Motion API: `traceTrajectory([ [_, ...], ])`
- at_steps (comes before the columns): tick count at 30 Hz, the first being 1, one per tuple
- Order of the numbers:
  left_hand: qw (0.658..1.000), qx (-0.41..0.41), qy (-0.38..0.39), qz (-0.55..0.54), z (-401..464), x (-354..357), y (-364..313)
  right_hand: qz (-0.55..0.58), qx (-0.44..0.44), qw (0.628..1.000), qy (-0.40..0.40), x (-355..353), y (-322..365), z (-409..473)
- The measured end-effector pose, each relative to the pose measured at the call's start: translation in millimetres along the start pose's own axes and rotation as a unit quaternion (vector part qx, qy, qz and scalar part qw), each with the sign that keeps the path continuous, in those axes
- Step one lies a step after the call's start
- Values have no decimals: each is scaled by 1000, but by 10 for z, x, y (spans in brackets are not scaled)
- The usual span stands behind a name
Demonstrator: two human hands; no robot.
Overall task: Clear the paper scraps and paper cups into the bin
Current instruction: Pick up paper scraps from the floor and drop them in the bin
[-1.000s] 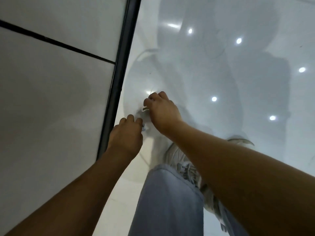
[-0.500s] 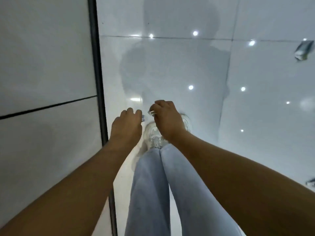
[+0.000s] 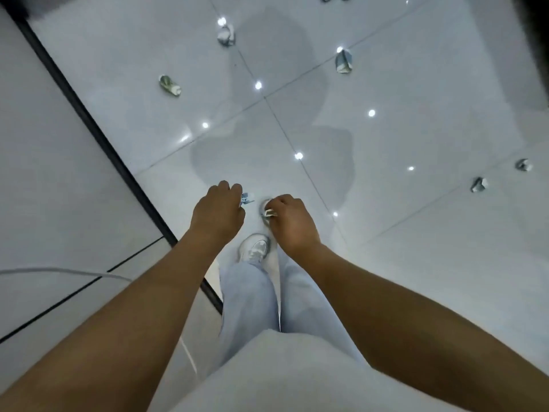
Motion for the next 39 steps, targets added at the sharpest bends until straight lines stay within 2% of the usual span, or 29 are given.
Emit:
traceTrajectory([
  [5, 989, 117, -10, 86, -481, -118, -666, 41, 101, 990, -86, -289, -156, -842],
  [10, 965, 207, 4, 161, -1121, -82, -1206, 90, 192, 957, -198, -445, -290, -1785],
  [19, 881, 371, 9, 293, -2460, 545, -2202, 162, 325, 870, -333, -171, -555, -3444],
  [23, 847, 414, 6, 332, -3068, 1015, -2547, 186, 362, 835, -369, 61, -714, -4234],
  [25, 841, 417, 14, 344, -3303, 1258, -2658, 197, 375, 823, -379, 197, -784, -4569],
  [30, 800, 456, 20, 390, -4228, 2185, -3017, 226, 408, 784, -410, 762, -1111, -5759],
  [39, 694, 560, 27, 452, -5702, 3579, -3544, 255, 479, 713, -444, 1536, -1614, -7558],
])
Point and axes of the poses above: each hand's wrist, its own z-axis towards the middle knuckle, its own x-axis out of the palm, y = z × x, the point moved 7 cm from there along z, towards the middle knuckle, and after that the axes turned 15 degrees about -x, right-handed, at the moved point
